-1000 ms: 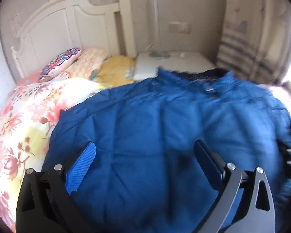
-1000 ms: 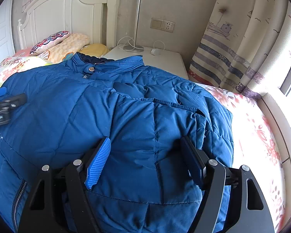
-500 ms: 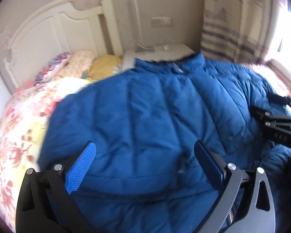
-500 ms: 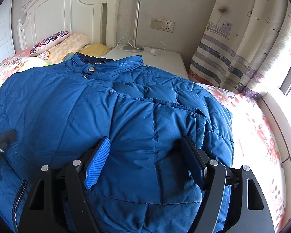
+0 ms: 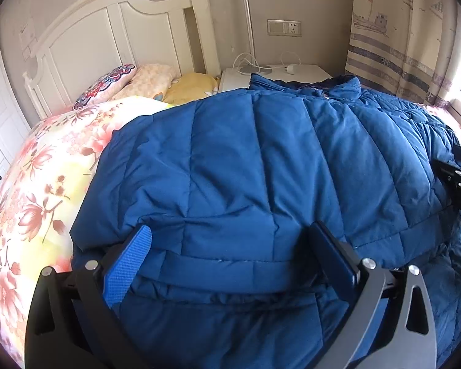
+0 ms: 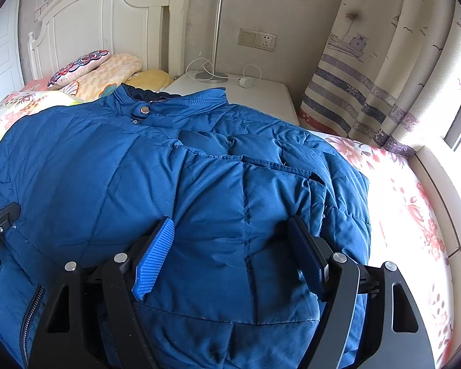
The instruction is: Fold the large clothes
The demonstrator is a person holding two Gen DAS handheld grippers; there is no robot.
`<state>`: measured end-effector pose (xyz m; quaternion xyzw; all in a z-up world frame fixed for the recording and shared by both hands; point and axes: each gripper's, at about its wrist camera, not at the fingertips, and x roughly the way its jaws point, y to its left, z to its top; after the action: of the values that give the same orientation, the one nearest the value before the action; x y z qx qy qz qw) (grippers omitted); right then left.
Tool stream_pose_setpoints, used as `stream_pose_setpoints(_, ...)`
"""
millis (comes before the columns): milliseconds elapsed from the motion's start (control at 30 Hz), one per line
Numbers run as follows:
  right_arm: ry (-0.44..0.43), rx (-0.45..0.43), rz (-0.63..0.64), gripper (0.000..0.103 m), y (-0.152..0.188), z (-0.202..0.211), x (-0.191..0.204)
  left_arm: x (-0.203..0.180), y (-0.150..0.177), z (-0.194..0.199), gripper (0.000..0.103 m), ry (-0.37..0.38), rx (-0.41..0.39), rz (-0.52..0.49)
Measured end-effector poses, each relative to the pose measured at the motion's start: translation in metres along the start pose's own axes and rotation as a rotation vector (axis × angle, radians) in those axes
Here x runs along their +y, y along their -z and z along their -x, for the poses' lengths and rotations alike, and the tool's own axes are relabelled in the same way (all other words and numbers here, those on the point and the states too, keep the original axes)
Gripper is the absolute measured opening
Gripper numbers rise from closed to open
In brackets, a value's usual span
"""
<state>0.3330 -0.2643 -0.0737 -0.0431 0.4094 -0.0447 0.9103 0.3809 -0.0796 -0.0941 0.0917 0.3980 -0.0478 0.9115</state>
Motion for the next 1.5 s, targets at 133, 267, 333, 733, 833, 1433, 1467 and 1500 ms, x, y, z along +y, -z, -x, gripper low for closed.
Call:
stream_pose_setpoints(133, 0.004, 0.002, 0.005, 0.073, 0.0, -0.001, 0.001, -0.002, -0.001, 0.0, 0.101, 0.007, -0.001, 0.008)
stream_pose_setpoints(267, -0.01, 0.018, -0.02, 0.074, 0.002, 0.012, -0.003, 0.006, 0.002, 0.016, 0.1, 0.03, -0.003, 0.043)
stream_pose_setpoints(333, -0.002, -0.009, -0.009, 0.074, 0.01, 0.043, 0.004, 0.012, 0.011, 0.045, 0.1, 0.059, -0.046, 0.073)
stream_pose_setpoints(733, -0.127, 0.103, 0.121, 0.082, 0.111, 0.1, 0.049, 0.014, 0.121, 0.102, 0.101, -0.03, 0.049, -0.051)
stream_pose_setpoints(833, -0.127, 0.136, 0.084, 0.082, 0.111, 0.111, 0.044, 0.013, 0.125, 0.108, 0.101, -0.083, 0.052, -0.065)
stream_pose_setpoints(1433, -0.244, 0.089, 0.123, 0.086, 0.175, 0.156, 0.039, 0.015, 0.168, 0.136, 0.101, -0.064, 0.034, -0.101)
stream_pose_setpoints(1467, -0.246, 0.089, 0.122, 0.086, 0.175, 0.156, 0.039, 0.016, 0.167, 0.135, 0.101, -0.062, 0.035, -0.099)
stream_pose_setpoints(1500, -0.241, 0.089, 0.126, 0.086, 0.175, 0.156, 0.04, 0.016, 0.167, 0.135, 0.101, -0.06, 0.036, -0.097)
